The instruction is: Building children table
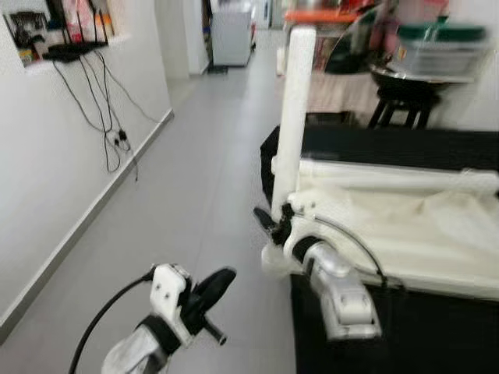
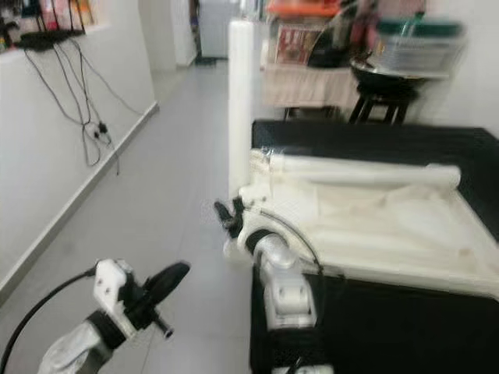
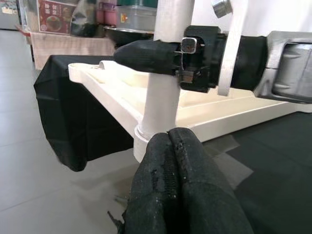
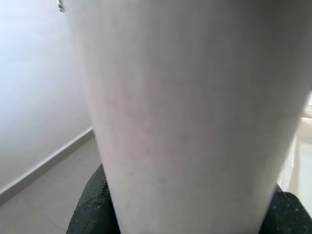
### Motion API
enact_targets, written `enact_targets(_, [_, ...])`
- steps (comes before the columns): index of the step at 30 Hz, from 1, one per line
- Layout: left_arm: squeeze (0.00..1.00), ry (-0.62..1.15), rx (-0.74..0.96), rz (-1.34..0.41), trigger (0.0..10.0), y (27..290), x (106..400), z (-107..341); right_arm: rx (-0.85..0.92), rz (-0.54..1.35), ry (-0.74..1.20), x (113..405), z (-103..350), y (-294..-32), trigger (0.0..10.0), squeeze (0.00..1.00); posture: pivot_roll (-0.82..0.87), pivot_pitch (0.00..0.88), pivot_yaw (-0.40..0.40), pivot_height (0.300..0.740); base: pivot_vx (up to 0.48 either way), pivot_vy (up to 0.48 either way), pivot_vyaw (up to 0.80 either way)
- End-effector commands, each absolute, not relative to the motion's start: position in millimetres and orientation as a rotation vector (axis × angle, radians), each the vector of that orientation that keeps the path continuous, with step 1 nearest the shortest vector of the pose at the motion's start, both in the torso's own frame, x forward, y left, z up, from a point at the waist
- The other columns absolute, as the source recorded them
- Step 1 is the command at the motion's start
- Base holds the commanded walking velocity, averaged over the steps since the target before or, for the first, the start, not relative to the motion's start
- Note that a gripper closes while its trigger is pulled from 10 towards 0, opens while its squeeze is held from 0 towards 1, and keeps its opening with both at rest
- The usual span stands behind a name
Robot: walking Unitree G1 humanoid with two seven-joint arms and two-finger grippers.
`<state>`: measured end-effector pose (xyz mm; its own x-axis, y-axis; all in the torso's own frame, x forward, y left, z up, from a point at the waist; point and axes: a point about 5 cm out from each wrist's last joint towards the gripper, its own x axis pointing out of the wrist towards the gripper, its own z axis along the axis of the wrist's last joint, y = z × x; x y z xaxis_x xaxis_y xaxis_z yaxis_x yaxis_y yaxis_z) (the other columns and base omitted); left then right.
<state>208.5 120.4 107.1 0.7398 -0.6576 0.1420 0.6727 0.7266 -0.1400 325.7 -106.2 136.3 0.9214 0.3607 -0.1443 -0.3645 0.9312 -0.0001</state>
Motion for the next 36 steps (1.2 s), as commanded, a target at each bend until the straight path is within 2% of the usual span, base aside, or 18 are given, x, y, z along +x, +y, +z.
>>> enact_targets(1, [0.00,-0.076,-0.181,-0.732,10.0,123.4,209.3,106.3,-0.018,0.269,0.286,329.8,108.1,-127.1,0.0,0.00,0.01,0.000,-0.002,0.740,0.000,0.000,0.00])
enact_targets(2, [0.00,-0.076,-0.181,-0.732,10.0,123.4,209.3,106.3,-0.018,0.269,0.286,329.8,108.1,-127.1,0.0,0.00,0.01,0.000,-0.002,0.740,0.000,0.000,0.00])
enact_targets(3, [0.00,-0.079,-0.180,-0.725,10.0,124.2,209.7,106.5,-0.031,0.275,0.290,332.3,109.7,-124.2,10.0,0.00,0.02,0.000,-0.001,0.740,0.000,0.000,0.00])
enact_targets(5, [0.00,-0.079,-0.180,-0.725,10.0,124.2,209.7,106.5,-0.031,0.275,0.290,332.3,109.7,-124.2,10.0,0.00,0.02,0.000,-0.001,0.740,0.000,0.000,0.00])
enact_targets(6, [0.00,-0.077,-0.181,-0.727,10.0,124.5,210.0,106.4,-0.020,0.381,0.268,335.1,120.8,-115.3,10.0,1.00,0.01,0.000,0.003,0.740,0.000,0.000,0.00])
enact_targets(11, [0.00,-0.072,-0.183,-0.738,10.0,123.5,210.2,106.0,0.013,0.495,0.215,339.5,135.5,-109.8,10.0,1.00,0.01,0.000,0.008,0.740,0.000,0.000,0.00])
enact_targets(14, [0.00,-0.069,-0.185,-0.746,10.0,121.7,211.1,106.0,0.005,0.802,0.091,348.5,165.8,-104.0,10.0,1.00,0.02,0.000,0.002,0.740,0.000,0.000,0.00])
enact_targets(15, [0.00,-0.069,-0.186,-0.747,10.0,121.4,211.3,106.1,-0.026,0.890,0.069,349.4,170.3,-103.7,10.0,0.25,0.03,0.000,0.000,0.740,0.000,0.000,0.00])
enact_targets(16, [0.00,-0.069,-0.186,-0.747,10.0,121.4,211.3,106.1,-0.026,0.890,0.069,349.4,170.3,-103.7,10.0,0.25,0.03,0.000,0.000,0.740,0.000,0.000,0.00])
enact_targets(17, [0.00,-0.070,-0.186,-0.747,10.0,121.2,211.4,106.2,-0.035,0.967,0.074,351.9,171.1,-104.4,10.0,0.00,0.03,0.000,0.000,0.740,0.000,0.000,0.00])
enact_targets(21, [0.00,-0.073,-0.183,-0.745,10.0,120.8,211.7,106.5,-0.065,1.077,0.107,358.6,169.1,-105.4,10.0,0.00,0.03,0.000,-0.005,0.740,0.000,0.000,0.00])
enact_targets(28, [0.00,-0.074,-0.181,-0.742,10.0,120.0,211.9,106.3,-0.019,1.117,0.160,365.9,164.0,-105.7,10.0,0.00,0.05,0.000,-0.011,0.740,0.000,0.000,0.00])
enact_targets(29, [0.00,-0.074,-0.180,-0.741,10.0,119.6,211.7,106.3,0.000,1.103,0.169,368.1,162.8,-106.5,0.0,0.00,0.06,0.000,-0.010,0.740,0.000,0.000,0.00])
enact_targets(36, [0.00,-0.076,-0.184,-0.738,10.0,118.4,210.1,106.8,0.057,1.086,0.183,369.4,156.8,-118.9,0.0,0.00,0.05,0.000,-0.006,0.740,0.000,0.000,0.00])
